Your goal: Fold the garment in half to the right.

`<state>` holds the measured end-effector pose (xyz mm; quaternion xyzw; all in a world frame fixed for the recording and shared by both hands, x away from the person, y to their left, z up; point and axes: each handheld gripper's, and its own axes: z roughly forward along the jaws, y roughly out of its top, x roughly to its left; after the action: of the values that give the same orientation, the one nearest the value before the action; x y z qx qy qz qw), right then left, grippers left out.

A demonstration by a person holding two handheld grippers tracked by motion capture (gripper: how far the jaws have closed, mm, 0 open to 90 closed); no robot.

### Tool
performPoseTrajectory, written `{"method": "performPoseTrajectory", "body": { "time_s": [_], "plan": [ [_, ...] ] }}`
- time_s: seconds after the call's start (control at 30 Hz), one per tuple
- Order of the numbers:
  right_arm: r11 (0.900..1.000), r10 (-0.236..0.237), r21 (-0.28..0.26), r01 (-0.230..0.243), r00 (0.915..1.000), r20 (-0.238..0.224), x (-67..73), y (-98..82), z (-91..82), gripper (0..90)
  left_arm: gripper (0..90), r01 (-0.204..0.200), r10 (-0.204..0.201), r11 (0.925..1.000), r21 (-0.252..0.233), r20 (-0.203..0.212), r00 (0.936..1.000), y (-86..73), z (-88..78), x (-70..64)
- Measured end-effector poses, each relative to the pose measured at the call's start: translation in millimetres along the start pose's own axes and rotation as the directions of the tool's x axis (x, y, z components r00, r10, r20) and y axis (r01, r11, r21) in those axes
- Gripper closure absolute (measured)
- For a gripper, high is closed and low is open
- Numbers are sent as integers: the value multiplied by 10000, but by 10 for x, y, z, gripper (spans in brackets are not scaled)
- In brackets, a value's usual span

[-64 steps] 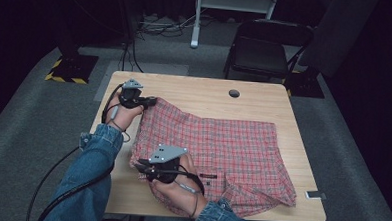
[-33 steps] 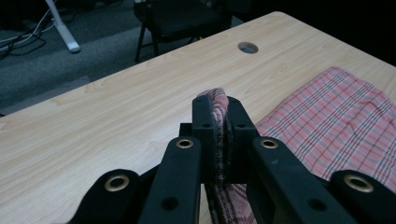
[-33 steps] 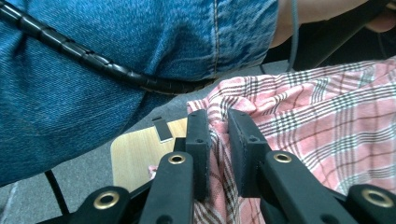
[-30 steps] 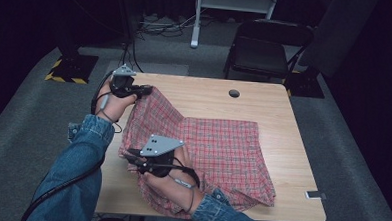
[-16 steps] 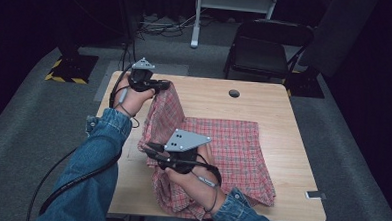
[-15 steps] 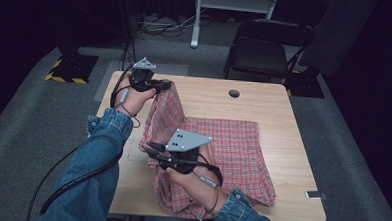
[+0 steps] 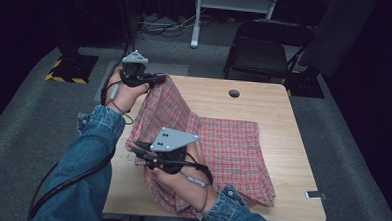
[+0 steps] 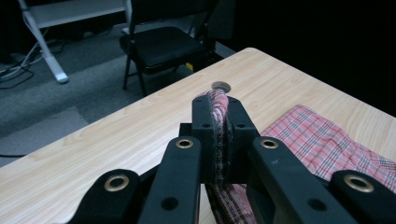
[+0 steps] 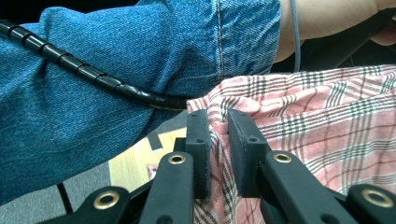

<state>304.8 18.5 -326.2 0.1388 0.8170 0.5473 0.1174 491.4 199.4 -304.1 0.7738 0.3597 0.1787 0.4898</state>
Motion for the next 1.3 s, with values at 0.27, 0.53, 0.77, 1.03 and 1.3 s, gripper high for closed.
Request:
{"method": "performPoseTrajectory", "body": {
  "time_s": [0.27,0.53,0.77,1.03,1.3],
  "plan": [
    [9994,41,-334,-46,9999,-150,-19,81,64,792,852,122,-122,9999,11,-81,9999,-5,-30,82],
    [9997,136,-218,-133,9998,149,-147,13,-230,792,852,10,-12,9999,128,208,9998,77,233,-93],
    [9997,127,-197,-120,9993,339,-270,-49,-529,792,852,-210,200,9995,243,408,9990,204,471,-316],
    [9998,145,-116,-136,9968,784,-389,-184,-915,791,851,-279,253,9988,392,663,9975,305,753,-560],
    [9974,596,-472,-545,9915,1154,-538,-364,-1294,792,851,-502,452,9971,574,858,9953,426,1041,-806]
  ]
}}
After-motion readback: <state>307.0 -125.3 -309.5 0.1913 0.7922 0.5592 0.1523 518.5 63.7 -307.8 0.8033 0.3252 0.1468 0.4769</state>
